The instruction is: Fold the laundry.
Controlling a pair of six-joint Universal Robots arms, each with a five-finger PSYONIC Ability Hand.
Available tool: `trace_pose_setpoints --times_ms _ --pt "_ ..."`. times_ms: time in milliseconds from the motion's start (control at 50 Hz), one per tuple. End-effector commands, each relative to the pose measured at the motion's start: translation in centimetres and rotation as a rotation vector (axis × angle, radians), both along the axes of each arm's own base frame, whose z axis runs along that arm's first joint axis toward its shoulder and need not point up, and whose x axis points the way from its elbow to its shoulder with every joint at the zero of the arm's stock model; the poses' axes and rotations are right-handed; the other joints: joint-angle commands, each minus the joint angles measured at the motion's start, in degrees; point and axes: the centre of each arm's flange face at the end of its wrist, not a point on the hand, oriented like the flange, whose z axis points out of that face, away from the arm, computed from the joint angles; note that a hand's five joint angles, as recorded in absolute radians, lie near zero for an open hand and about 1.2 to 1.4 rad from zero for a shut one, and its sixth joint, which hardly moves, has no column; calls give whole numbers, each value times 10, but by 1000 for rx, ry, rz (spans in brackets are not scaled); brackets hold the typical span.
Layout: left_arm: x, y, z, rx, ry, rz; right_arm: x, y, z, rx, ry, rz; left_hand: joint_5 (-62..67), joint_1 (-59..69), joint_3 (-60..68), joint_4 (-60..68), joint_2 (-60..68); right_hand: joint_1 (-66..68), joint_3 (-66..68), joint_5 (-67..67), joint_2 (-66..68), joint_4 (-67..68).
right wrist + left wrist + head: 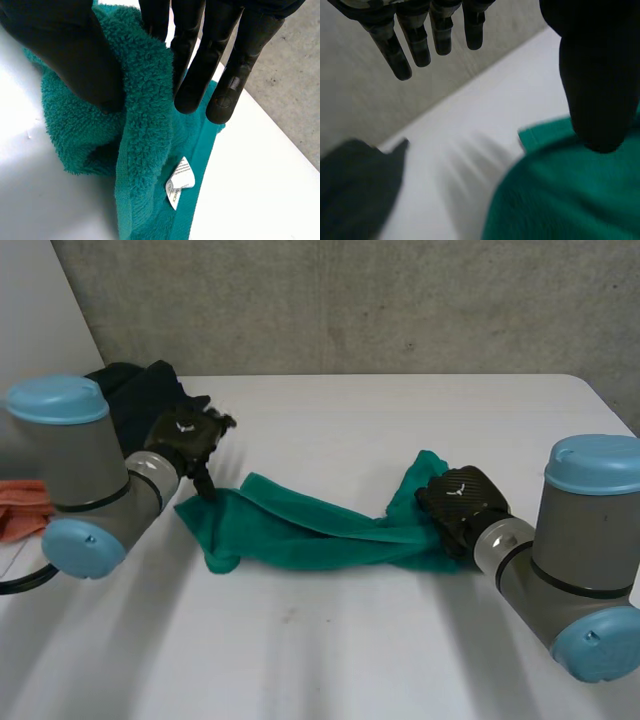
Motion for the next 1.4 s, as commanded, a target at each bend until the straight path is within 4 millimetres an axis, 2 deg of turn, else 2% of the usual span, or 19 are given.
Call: trace_pose_setpoints --times_ms 20,300,660,720,760,780,860,900,920,940,980,1000,1020,1100,1180,1260,1340,1360,1400 --pt "5 -16 -42 201 -33 -51 -7 -5 -3 13 2 -18 58 73 63 67 67 251 124 145 126 117" --pt "1 -37 -60 200 -24 -54 -8 -6 -4 12 -2 -17 142 157 147 151 151 251 124 145 126 117" --pt "-1 -36 -74 242 -28 -74 -8 -6 -4 12 -4 -17 330 345 335 339 339 251 124 145 126 117" --pt "-2 -36 -74 238 -26 -75 -9 -7 -4 13 -2 -20 491 506 496 500 500 251 124 145 126 117" --pt "-2 -36 -73 233 -28 -68 -9 -6 -3 10 -4 -20 672 687 677 681 681 251 124 145 126 117" --pt "-2 -36 -72 230 -31 -67 -9 -7 -2 8 -6 -21 673 688 678 682 682 251 124 145 126 117" --pt "-6 -32 -56 193 -32 -63 -9 -9 15 -32 -21 -27 673 688 678 682 682 251 124 145 126 117" --pt "-7 -29 -39 163 -23 -49 -11 -9 33 -68 -35 -28 673 688 678 682 682 251 124 145 126 117" --pt "-6 -24 -20 126 -19 -33 -12 -9 42 -85 -41 -30 673 688 678 682 682 251 124 145 126 117" --pt "-5 -21 -10 107 -15 -27 -15 -8 59 -109 -38 -34 673 688 678 682 682 251 124 145 126 117" --pt "-2 -14 13 63 -3 -20 -20 -6 75 -118 -24 -36 673 688 678 682 682 251 124 145 126 117" --pt "1 -7 38 8 16 -19 -22 -5 81 -115 -11 -38 673 688 678 682 682 251 124 145 126 117" --pt "2 -3 49 -20 25 -19 -27 -5 94 -107 15 -42 673 688 678 682 682 251 124 145 126 117" --pt "11 17 86 -119 58 -16 -38 -4 114 -54 89 -50 673 688 678 682 682 251 124 145 126 117" --pt "15 33 92 -134 55 -24 -46 -4 120 -2 155 -51 673 688 678 682 682 251 124 145 126 117" --pt "15 38 76 -92 34 -29 -44 -9 102 59 232 -15 673 688 678 682 682 251 124 145 126 117" --pt "11 26 50 -58 22 -25 -39 -21 87 61 274 5 673 688 678 682 682 251 124 145 126 117" --pt "8 16 40 -63 22 -24 -38 -26 84 55 271 3 673 688 678 682 682 251 124 145 126 117" --pt "1 6 37 -95 30 -29 -30 -48 79 -6 242 -13 673 688 678 682 682 251 124 145 126 117"
